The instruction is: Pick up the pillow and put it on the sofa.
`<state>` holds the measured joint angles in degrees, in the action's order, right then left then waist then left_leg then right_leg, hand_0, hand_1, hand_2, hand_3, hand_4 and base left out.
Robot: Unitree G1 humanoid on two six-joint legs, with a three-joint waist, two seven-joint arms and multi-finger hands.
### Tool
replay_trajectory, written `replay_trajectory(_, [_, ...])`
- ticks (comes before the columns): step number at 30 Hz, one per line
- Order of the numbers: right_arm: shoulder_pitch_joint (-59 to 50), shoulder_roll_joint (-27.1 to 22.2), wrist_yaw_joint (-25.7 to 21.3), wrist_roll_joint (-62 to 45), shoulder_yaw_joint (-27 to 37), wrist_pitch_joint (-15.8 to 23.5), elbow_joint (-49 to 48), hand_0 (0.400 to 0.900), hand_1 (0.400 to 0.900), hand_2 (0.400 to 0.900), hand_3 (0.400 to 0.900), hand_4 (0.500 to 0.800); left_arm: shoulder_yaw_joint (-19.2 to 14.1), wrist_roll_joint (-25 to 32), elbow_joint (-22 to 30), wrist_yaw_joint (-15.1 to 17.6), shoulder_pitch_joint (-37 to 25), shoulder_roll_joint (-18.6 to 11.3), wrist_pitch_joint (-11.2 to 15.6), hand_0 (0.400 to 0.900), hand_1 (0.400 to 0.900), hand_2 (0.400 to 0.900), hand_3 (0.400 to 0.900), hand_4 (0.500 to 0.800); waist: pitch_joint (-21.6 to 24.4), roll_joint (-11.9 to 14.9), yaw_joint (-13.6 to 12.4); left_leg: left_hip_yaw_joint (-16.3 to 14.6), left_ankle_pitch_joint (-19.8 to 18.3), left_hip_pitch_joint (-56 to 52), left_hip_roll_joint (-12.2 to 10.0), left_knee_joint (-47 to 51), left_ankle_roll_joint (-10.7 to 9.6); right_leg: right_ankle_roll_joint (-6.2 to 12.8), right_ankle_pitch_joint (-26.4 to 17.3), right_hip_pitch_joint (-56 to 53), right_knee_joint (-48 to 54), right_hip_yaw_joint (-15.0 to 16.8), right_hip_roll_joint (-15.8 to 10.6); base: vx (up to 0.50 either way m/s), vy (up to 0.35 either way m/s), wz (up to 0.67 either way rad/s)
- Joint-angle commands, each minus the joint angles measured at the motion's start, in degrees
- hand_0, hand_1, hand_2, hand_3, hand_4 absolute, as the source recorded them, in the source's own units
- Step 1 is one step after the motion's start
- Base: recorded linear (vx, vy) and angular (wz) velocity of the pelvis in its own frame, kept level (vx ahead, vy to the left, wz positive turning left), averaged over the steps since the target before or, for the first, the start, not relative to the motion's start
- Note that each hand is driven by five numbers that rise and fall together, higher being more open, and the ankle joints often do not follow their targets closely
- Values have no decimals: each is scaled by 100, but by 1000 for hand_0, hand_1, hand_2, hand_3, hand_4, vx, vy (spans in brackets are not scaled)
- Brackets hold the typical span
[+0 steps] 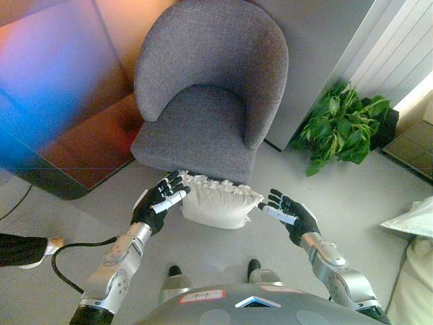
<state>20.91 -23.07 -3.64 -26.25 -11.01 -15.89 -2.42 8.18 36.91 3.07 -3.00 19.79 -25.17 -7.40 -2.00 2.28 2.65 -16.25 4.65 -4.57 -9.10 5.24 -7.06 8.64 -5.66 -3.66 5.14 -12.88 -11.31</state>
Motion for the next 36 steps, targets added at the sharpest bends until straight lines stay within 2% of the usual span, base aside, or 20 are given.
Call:
replay_trajectory(1, [-407, -31, 22, 60, 248, 361, -503, 900, 900, 900, 900, 800, -219, 44, 439, -153, -469, -107, 429, 900, 900, 900, 900, 800, -73, -23, -80, -25, -412, -247, 45, -24, 298, 52, 91, -8, -14, -156, 74, 0, 0, 0])
replay_trajectory(4, [-400, -37, 12, 59, 234, 348, -506, 900, 900, 900, 900, 800, -205, 143, 447, -313, -481, -121, 401, 900, 900, 900, 900, 800, -68, -29, -82, -21, -408, -252, 44, -24, 290, 52, 97, -17, -14, -161, 74, 0, 0, 0])
replay_trajectory(16, [-401, -91, 0, 129, 250, 427, -473, 900, 900, 900, 900, 800, -285, 105, 409, 18, -455, -146, 397, 900, 900, 900, 900, 800, -106, -40, -99, 12, -402, -261, 3, -53, 272, 13, 136, -42, -14, -162, 108, 3, -11, 0])
replay_trajectory(31, [-460, -220, 174, 293, 260, 392, -369, 900, 900, 900, 900, 800, -411, 115, 382, 52, -412, -181, 369, 900, 900, 900, 900, 800, -193, -35, -162, 101, -334, -185, -174, -286, 142, -124, 204, -93, -14, -171, 228, 9, -65, -1])
replay_trajectory(33, [-520, -307, 222, 353, 264, 427, -353, 900, 900, 900, 900, 800, -425, 145, 417, 142, -406, -169, 359, 900, 900, 900, 900, 800, -290, -37, -212, 278, -122, 84, -357, -757, -12, -239, 235, -85, -14, -140, 330, -9, -161, -10])
replay_trajectory(36, [-620, -437, 295, 388, 241, 481, -345, 900, 900, 900, 900, 800, -447, 239, 399, 193, -403, -168, 447, 900, 900, 900, 900, 800, -424, 16, -242, 517, 66, 409, -524, -1526, -84, -371, 218, -24, -36, -92, 355, -19, -104, -11])
